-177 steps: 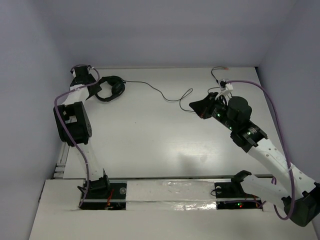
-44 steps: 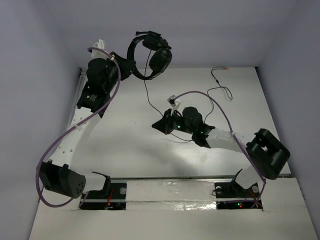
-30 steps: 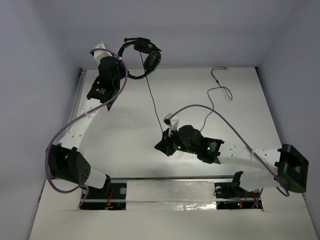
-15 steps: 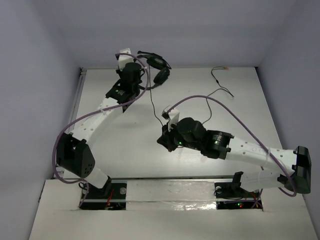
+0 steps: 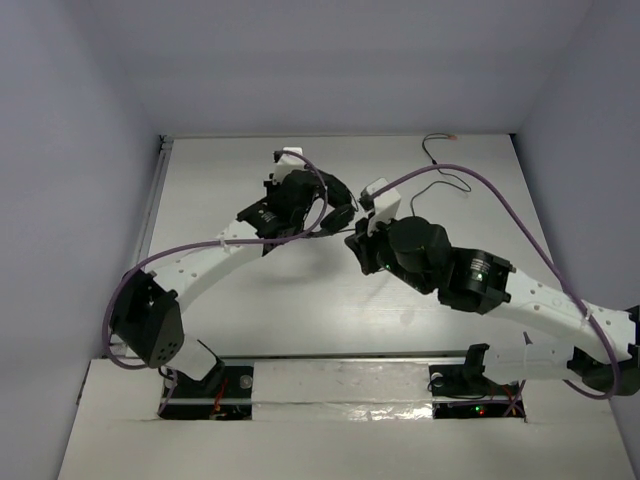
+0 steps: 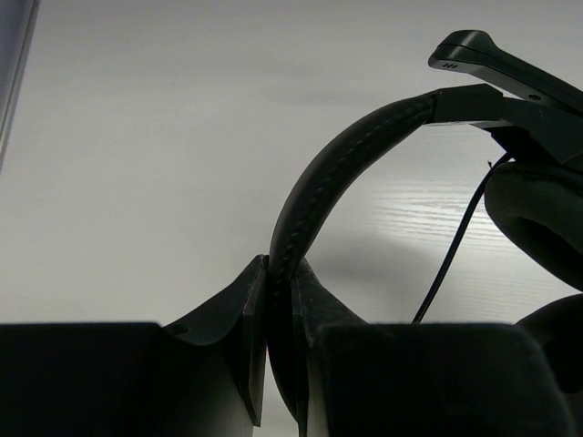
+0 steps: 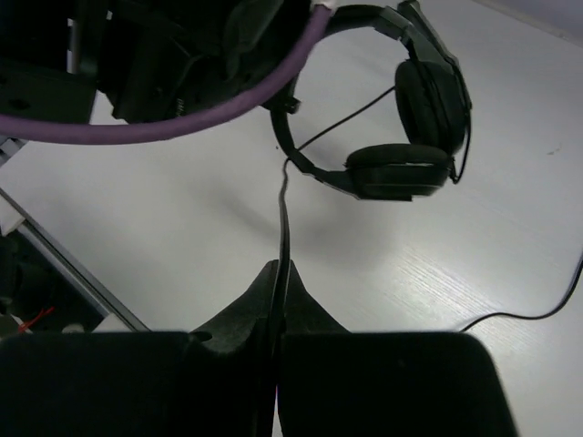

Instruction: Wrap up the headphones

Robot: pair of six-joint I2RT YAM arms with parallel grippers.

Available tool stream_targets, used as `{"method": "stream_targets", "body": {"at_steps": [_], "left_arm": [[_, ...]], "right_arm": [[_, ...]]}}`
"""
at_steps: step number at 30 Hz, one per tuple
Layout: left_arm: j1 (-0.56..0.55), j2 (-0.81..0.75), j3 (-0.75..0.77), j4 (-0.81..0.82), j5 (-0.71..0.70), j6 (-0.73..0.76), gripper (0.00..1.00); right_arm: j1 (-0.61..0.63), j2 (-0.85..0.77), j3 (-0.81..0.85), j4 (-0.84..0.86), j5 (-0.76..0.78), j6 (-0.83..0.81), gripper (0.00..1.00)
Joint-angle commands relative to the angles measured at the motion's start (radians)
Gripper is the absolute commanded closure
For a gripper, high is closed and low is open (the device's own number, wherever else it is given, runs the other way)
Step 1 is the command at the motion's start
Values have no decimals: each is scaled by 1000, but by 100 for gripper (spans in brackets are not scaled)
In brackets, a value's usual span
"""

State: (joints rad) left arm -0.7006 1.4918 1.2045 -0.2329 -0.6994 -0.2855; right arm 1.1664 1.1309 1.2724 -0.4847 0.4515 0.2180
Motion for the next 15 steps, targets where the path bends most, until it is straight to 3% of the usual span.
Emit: {"method": "stream_targets", "body": {"at_steps": [1, 3, 8, 15], "left_arm": [[1, -96, 15, 21, -80, -9, 100], [1, -93, 35, 23, -51, 3, 100], [-8, -99, 34, 41, 55, 80, 100], [-17, -214, -33, -9, 216, 132, 100]], "right_arm": [[7, -54, 41, -12, 38, -23, 100], [7, -78, 13, 4, 0, -20, 100], [-8, -63, -2, 43, 81, -45, 100], [-207, -37, -50, 277, 122, -100, 100]]}}
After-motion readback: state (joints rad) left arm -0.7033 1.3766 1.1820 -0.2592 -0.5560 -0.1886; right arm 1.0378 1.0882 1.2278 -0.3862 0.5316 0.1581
